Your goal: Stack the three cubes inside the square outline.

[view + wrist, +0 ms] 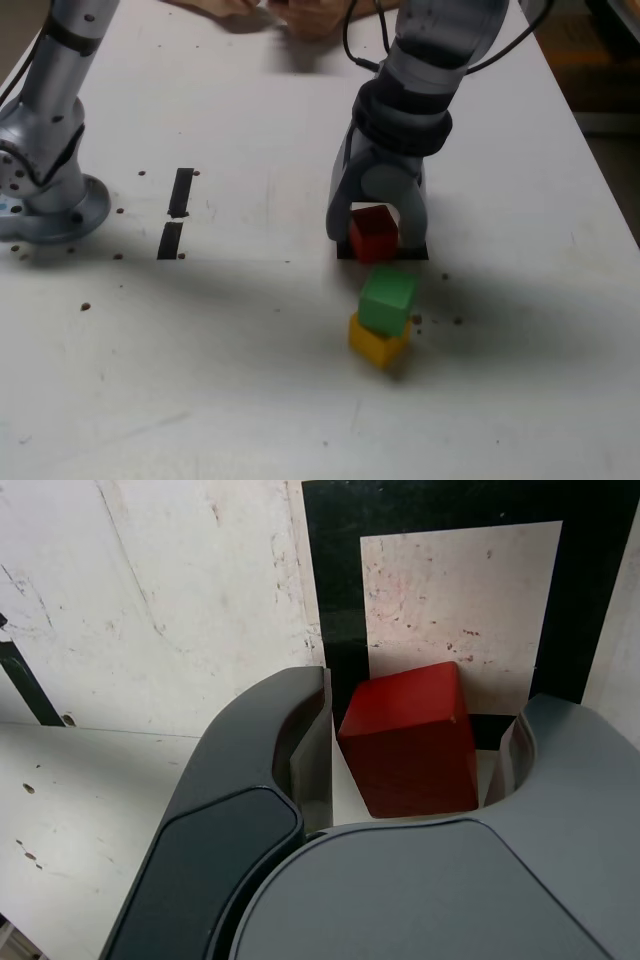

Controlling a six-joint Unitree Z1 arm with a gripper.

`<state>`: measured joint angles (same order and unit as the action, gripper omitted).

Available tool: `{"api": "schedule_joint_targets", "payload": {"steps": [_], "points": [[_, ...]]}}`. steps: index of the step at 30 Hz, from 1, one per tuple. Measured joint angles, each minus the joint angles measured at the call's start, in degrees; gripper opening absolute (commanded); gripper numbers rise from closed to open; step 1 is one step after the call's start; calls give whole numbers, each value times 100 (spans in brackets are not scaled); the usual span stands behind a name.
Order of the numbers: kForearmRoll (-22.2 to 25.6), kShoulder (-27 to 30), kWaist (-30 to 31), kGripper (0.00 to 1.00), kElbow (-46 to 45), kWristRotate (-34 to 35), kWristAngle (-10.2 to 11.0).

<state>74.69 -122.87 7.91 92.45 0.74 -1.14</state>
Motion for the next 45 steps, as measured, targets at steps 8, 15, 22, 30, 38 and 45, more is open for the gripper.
{"api": "schedule_joint_targets", "payload": {"steps": [8,15,22,30,38,45], "points": [[170,156,-56,95,10,-101,241],[904,892,131,100,137,117,802],[1316,1569,584,97,198,545,865],[1285,1568,920,93,111,941,240],[1201,1224,544,93,48,771,170],[842,845,39,89,91,322,60]]}}
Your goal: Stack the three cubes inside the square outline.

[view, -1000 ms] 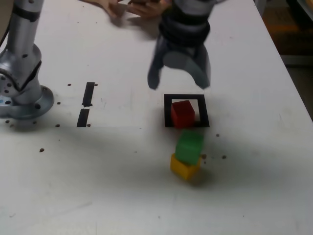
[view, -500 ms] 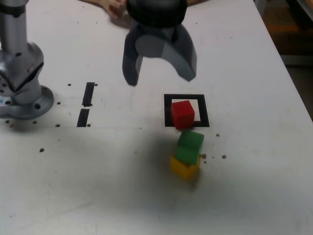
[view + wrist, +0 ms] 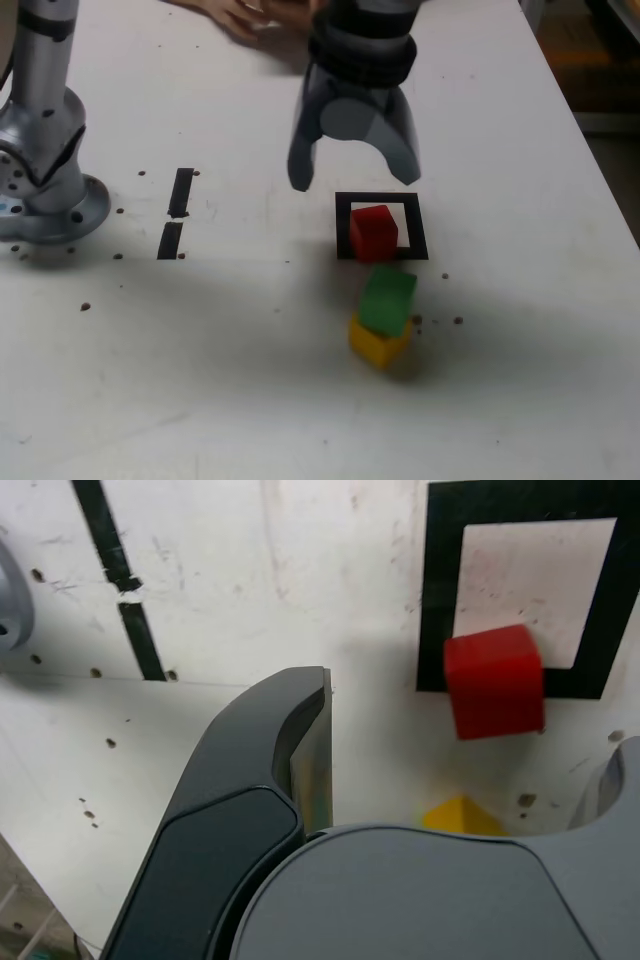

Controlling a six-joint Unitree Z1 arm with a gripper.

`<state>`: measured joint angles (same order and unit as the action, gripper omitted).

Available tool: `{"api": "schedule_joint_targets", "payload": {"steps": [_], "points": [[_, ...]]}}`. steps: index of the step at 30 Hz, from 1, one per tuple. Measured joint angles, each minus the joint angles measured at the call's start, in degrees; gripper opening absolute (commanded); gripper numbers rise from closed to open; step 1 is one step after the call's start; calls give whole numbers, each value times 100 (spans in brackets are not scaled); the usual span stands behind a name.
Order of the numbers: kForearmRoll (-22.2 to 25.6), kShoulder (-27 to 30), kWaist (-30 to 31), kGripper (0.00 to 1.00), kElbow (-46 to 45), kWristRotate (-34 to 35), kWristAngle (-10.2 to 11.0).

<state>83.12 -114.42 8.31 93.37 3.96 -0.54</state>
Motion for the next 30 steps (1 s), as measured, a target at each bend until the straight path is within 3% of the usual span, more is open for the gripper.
{"api": "schedule_joint_targets", "payload": {"steps": [10,19,24,30], "points": [[-658,-517,-177,85,-170,-200,-276],[-1142,-609,-178,78,-420,-221,-352],[-1524,-626,-178,65,-646,-221,-435],[-1884,-634,-184,38,-815,-230,-480]]}}
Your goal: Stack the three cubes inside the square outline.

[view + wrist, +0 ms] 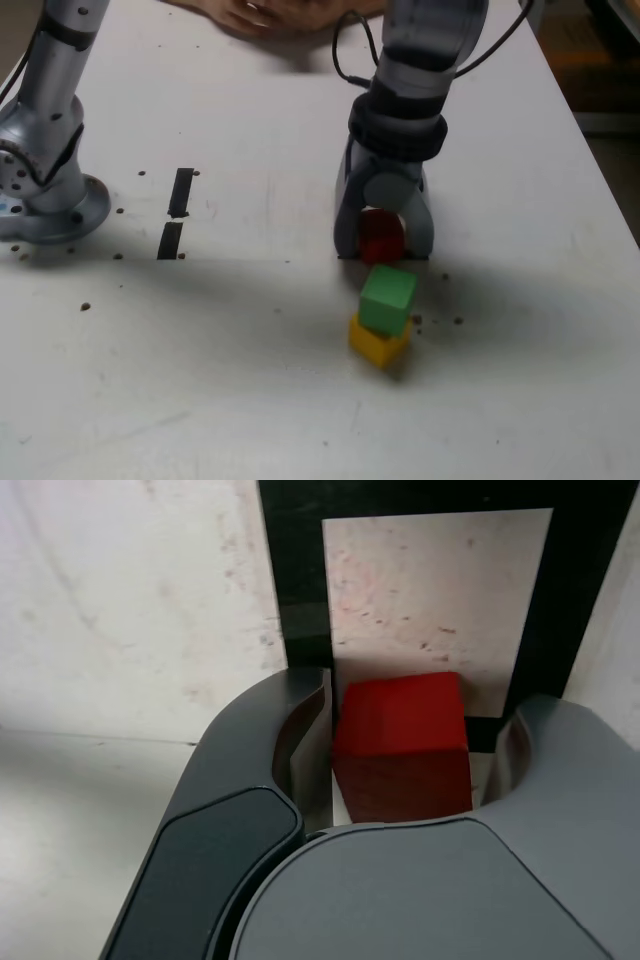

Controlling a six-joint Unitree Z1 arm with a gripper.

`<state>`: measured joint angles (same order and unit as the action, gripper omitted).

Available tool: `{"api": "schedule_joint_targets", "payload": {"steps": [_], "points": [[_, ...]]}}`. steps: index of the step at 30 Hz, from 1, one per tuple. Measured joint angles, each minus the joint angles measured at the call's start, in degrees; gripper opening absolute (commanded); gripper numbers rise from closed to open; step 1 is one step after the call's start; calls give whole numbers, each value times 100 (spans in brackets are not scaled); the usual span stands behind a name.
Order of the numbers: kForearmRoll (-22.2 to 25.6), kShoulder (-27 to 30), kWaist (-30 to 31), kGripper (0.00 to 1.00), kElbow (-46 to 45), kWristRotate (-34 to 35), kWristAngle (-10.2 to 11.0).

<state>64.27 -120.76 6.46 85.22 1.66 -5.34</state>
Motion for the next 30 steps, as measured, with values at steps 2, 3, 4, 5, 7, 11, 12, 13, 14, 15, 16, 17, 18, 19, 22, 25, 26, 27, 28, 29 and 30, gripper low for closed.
{"api": "schedule_joint_targets", "payload": {"steps": [2,3,4,5,7,11,12,13,14,15,16,17,18,19,22,25,26,27,28,29,30], "points": [[-72,0,-18,28,-7,-49,-16],[-95,2,-30,22,-13,-89,-18],[-113,3,-44,18,-17,-135,-19],[-121,4,-64,15,-17,-201,-23],[-114,7,-85,10,-18,-290,-28],[24,26,-141,8,-18,-373,52],[82,38,-157,8,-13,-373,91],[158,62,-172,8,1,-373,140],[225,93,-184,8,22,-373,176],[292,132,-193,8,51,-373,212],[365,170,-200,8,97,-372,253],[431,199,-206,8,148,-371,287],[490,222,-215,8,188,-366,315],[537,243,-229,8,214,-361,334],[606,265,-267,8,259,-353,376],[601,265,-268,8,282,-352,380],[595,265,-269,9,282,-352,380],[585,265,-270,9,281,-351,379],[565,265,-272,9,279,-351,373],[547,265,-275,10,272,-351,359],[529,264,-278,10,255,-351,337]]}}
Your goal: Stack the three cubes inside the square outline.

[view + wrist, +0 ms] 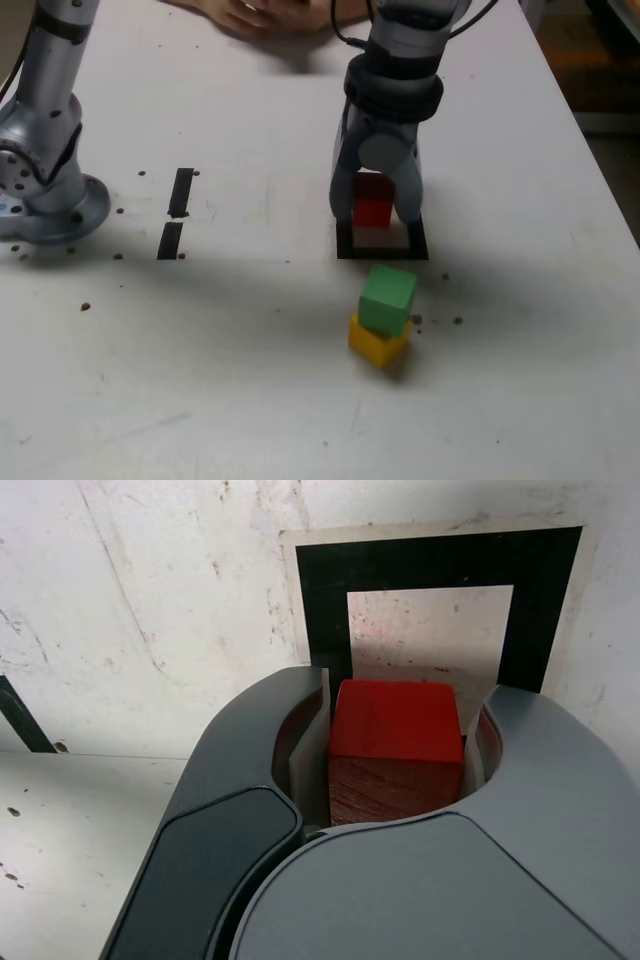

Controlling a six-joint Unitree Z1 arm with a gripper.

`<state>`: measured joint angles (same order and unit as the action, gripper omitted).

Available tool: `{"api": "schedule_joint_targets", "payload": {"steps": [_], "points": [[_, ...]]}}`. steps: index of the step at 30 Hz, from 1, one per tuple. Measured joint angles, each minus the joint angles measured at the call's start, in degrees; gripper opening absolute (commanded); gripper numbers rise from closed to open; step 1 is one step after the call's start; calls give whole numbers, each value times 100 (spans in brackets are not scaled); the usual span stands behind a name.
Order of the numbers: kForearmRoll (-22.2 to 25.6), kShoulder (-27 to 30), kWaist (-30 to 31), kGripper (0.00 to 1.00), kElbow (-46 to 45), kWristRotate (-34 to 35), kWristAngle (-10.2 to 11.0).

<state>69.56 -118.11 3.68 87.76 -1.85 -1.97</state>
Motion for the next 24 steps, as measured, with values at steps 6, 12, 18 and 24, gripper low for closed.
{"api": "schedule_joint_targets", "payload": {"steps": [6,12,18,24], "points": [[-120,-4,-26,17,-107,0,-93],[-267,-81,-53,26,-229,-8,-130],[-526,-132,-76,28,-336,-91,-116],[-672,-135,-121,41,-438,-131,-74]]}}
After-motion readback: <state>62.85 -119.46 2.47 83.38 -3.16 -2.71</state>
